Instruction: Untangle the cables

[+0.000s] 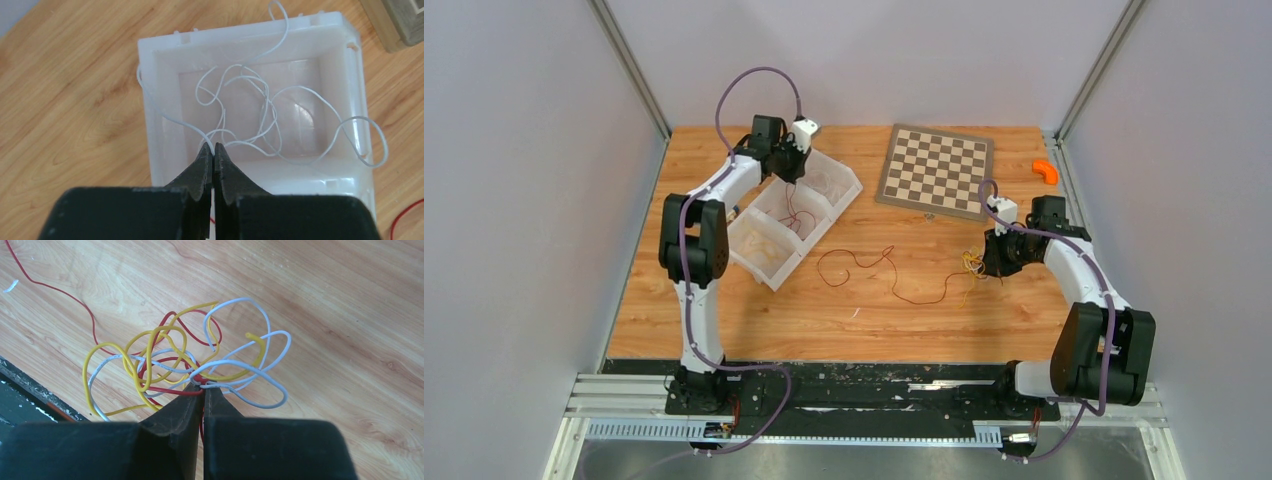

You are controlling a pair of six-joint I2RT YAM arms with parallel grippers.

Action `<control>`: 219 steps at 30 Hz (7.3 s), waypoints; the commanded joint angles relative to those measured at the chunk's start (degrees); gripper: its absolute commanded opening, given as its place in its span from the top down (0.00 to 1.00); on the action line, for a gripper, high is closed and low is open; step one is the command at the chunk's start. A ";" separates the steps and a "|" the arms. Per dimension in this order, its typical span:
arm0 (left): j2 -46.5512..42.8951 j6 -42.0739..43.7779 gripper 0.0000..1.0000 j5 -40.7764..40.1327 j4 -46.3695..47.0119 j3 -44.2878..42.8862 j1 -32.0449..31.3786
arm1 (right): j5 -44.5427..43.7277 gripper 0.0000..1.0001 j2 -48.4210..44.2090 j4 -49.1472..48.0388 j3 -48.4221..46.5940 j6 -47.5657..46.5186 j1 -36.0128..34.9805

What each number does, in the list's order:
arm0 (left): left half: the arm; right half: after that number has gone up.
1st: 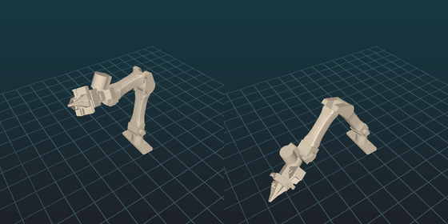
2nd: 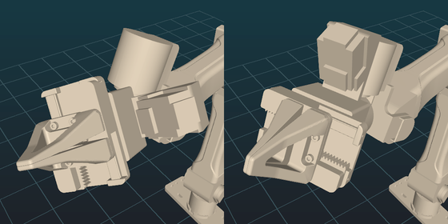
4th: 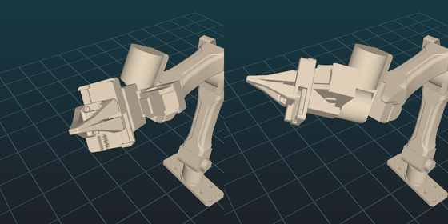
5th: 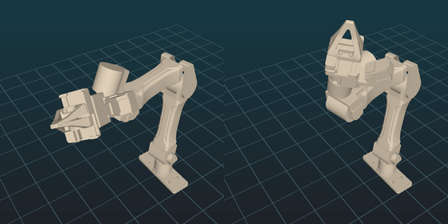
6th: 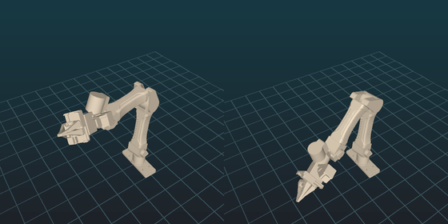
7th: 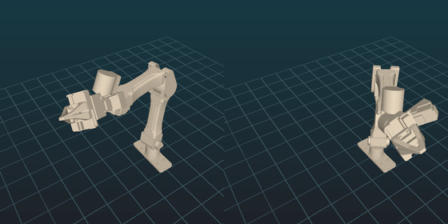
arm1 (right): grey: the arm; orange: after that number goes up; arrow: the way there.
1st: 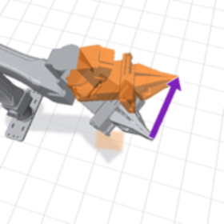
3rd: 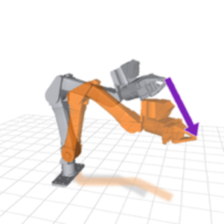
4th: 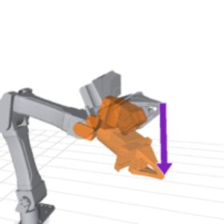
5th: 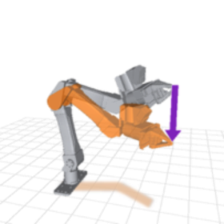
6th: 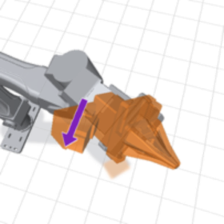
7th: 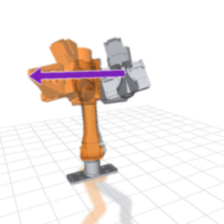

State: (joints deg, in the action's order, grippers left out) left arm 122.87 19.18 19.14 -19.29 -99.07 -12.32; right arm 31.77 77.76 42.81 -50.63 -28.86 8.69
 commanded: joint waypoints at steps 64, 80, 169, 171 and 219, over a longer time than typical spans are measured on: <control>3.76 24.07 0.49 -1.01 -22.33 -18.50 -1.84 | 3.19 0.94 1.99 0.08 -4.44 -1.97 0.19; -7.89 12.04 0.27 17.07 -18.16 -17.98 -0.05 | 13.21 0.99 -2.05 1.06 -8.92 -0.83 0.10; -40.33 -16.74 1.00 26.83 36.53 34.23 -36.37 | 36.39 1.00 -13.69 -15.32 -1.51 43.21 -9.26; -41.78 -18.45 1.00 27.49 35.90 34.15 -35.11 | 34.70 1.00 -13.39 -13.74 -1.89 41.32 -7.19; -28.38 -18.19 1.00 18.13 22.69 8.49 -3.63 | 7.02 1.00 1.66 1.39 -6.85 10.38 6.06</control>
State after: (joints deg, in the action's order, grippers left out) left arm 91.09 -1.56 38.39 -0.54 -92.01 -17.45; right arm 34.46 81.89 41.89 -54.48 -16.27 14.46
